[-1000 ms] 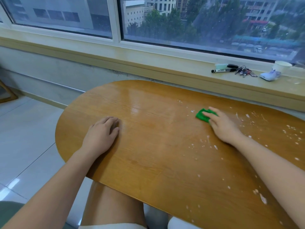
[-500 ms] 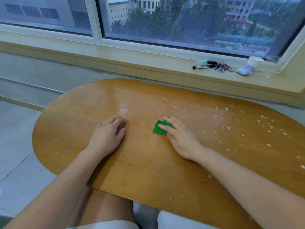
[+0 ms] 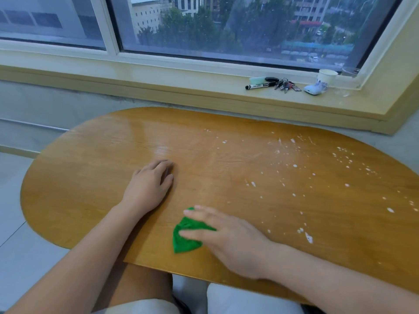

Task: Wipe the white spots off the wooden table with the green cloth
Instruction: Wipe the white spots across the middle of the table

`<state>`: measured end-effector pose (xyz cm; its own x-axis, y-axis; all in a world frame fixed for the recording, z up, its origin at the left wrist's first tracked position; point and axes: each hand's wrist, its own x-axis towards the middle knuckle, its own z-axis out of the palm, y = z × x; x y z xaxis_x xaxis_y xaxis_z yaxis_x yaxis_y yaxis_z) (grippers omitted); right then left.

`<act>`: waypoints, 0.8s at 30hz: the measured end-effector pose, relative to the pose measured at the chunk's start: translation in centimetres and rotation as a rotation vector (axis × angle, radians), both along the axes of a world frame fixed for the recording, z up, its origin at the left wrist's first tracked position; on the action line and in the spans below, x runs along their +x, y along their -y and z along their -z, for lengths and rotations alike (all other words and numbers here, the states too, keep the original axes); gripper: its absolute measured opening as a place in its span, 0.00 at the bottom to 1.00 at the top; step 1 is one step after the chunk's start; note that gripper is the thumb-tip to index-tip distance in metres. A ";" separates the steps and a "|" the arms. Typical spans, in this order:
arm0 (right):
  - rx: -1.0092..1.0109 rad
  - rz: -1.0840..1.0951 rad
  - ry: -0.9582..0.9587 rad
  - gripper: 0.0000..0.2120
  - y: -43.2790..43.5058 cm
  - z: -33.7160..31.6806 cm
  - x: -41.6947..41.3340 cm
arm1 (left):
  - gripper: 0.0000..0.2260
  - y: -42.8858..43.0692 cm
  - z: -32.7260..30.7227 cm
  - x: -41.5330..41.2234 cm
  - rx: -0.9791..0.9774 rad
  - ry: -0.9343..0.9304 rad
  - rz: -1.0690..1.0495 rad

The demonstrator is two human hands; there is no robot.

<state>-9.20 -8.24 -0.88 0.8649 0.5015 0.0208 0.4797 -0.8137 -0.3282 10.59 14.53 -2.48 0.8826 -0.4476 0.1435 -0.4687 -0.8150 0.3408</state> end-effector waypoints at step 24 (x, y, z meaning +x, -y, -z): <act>-0.065 0.626 -0.013 0.25 8.7 -0.5 9.0 | 0.20 0.2 -0.2 -0.8 -0.063 -0.005 -0.047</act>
<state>-0.20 -16.91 -0.38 0.9950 -0.1002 -0.0049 -0.0978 -0.9576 -0.2711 9.80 14.32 -2.26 0.9031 -0.3961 0.1657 -0.4288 -0.8130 0.3939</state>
